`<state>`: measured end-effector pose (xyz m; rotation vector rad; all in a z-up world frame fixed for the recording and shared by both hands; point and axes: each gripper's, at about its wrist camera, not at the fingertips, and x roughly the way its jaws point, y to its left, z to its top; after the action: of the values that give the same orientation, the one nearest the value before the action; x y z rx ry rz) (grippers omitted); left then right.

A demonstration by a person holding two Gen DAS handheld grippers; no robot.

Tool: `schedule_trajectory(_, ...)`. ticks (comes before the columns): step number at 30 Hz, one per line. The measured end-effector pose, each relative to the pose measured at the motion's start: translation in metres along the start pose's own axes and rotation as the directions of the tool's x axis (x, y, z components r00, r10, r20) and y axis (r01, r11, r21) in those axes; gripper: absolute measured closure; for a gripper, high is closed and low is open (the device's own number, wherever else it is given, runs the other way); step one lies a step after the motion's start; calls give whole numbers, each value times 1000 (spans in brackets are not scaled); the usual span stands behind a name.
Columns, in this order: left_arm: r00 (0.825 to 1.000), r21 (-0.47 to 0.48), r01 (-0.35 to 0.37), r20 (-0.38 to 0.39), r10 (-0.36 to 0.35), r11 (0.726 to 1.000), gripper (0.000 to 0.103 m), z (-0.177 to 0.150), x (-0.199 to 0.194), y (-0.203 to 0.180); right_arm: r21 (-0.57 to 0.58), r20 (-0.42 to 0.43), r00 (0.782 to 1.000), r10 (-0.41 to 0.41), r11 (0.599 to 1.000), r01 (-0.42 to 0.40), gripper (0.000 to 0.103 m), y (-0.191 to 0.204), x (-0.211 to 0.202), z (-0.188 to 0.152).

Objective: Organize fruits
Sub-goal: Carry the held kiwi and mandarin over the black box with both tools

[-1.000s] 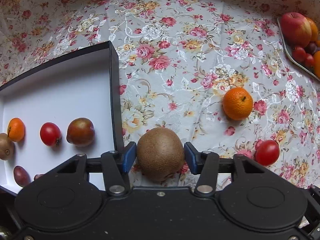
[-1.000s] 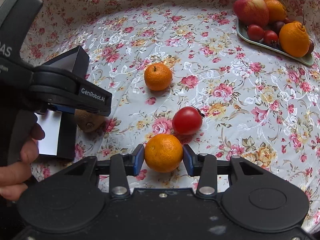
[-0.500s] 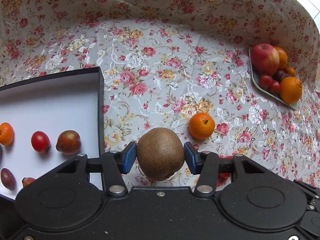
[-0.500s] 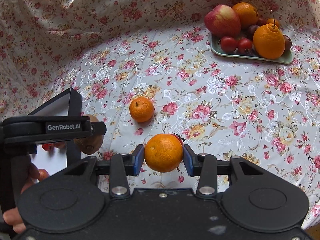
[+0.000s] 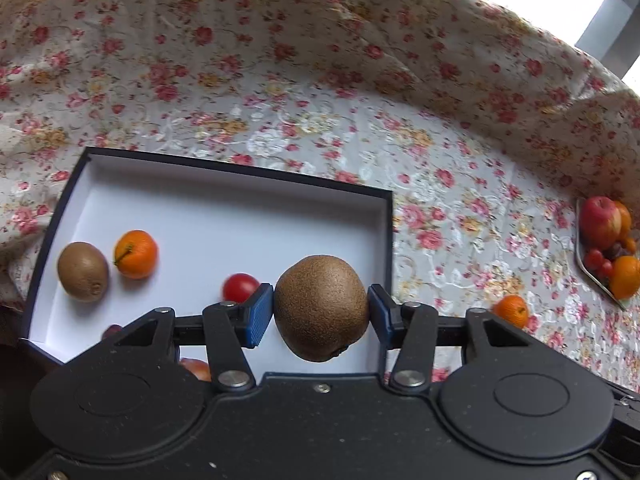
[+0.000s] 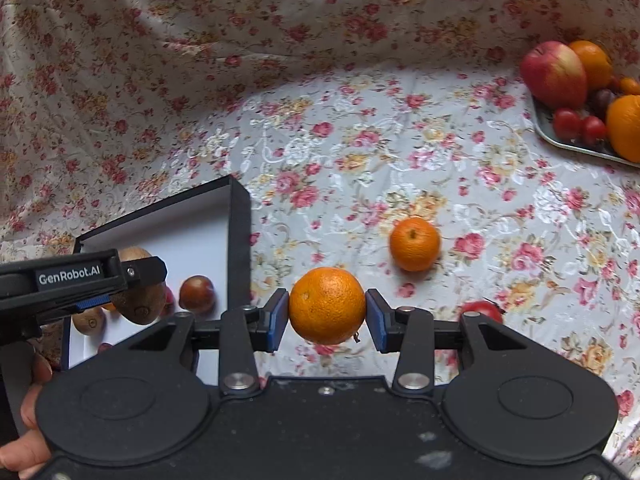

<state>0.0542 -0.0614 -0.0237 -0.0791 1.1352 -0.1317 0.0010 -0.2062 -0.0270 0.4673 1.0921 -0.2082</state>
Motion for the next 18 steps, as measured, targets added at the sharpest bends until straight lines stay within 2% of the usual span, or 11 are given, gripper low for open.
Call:
schedule_trajectory(9, 999, -74, -51, 10, 52, 996, 47, 5, -3, 57, -72, 9, 996, 84, 994, -83, 59, 78, 34, 16)
schedule_trajectory(15, 994, -61, -101, 39, 103, 993, 47, 7, -9, 82, -137, 25, 994, 104, 986, -100, 59, 118, 53, 16)
schedule_trajectory(18, 993, -58, -103, 44, 106, 993, 46, 7, -10, 90, -155, 31, 994, 102, 983, -96, 59, 131, 65, 15)
